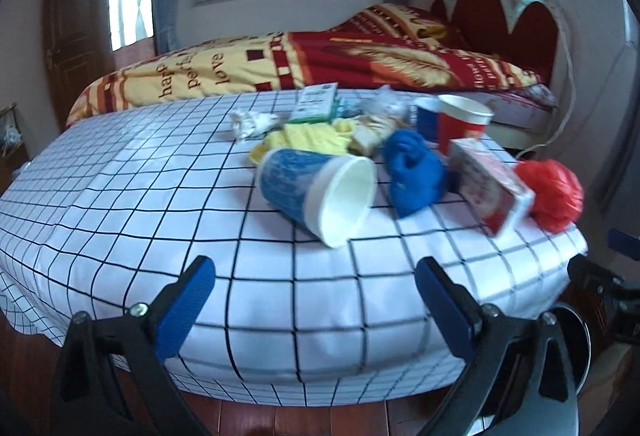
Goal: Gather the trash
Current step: 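Grasp the blue-and-white paper cup with the left tool while the right tool grasps the white carton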
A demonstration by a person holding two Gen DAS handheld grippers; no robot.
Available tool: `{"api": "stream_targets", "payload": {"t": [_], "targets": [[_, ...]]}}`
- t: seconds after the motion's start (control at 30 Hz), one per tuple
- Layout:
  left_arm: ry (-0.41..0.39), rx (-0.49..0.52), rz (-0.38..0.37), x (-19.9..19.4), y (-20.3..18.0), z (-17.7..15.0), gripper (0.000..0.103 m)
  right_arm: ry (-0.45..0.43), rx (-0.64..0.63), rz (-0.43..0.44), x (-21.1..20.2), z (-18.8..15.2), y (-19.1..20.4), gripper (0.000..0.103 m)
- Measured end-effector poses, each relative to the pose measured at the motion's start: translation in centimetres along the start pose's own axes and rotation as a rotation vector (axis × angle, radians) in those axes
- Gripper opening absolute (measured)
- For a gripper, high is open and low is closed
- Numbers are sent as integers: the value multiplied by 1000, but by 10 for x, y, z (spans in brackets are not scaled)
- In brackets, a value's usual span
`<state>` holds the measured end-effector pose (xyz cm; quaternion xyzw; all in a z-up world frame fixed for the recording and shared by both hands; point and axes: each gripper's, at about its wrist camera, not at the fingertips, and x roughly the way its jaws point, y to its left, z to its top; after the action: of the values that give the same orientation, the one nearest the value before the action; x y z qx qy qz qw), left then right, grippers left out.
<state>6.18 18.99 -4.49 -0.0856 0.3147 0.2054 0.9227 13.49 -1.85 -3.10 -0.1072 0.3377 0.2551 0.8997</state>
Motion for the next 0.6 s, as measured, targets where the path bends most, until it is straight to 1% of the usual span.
{"api": "stream_targets", "payload": {"t": [0.1,0.17,0.2,0.27,0.3,0.33,0.37,0.4,0.43,0.47,0.5,0.53,0.57,0.6], "targets": [[15,-28,3,16,8,5,89,-4,-22,25,16,8,10,102],[27,-36,8,27,11,8,85,-1,-32,41,30,16,18,94],[32,-43,4,32,13,9,81,0,-37,46,37,19,21,92],[40,-55,-8,38,13,11,78,11,-38,47,48,23,22,88],[48,-56,-10,42,13,12,74,15,-35,48,54,26,23,87],[54,-57,-11,46,13,12,70,18,-34,49,57,28,24,84],[58,-60,-13,49,13,13,68,21,-33,48,62,30,25,78],[66,-64,-14,53,13,13,61,24,-32,44,65,31,26,74],[74,-67,-13,57,14,14,54,29,-31,43,69,33,27,66],[81,-70,-16,60,16,14,50,35,-28,44,72,33,26,59],[93,-76,-20,63,17,14,41,44,-25,49,76,34,27,56],[100,-82,-30,66,19,14,30,52,-22,55,79,33,27,51],[103,-86,-43,66,21,13,26,54,-21,55,81,34,28,42],[97,-88,-55,64,23,12,18,56,-19,56,82,33,29,36]]}}
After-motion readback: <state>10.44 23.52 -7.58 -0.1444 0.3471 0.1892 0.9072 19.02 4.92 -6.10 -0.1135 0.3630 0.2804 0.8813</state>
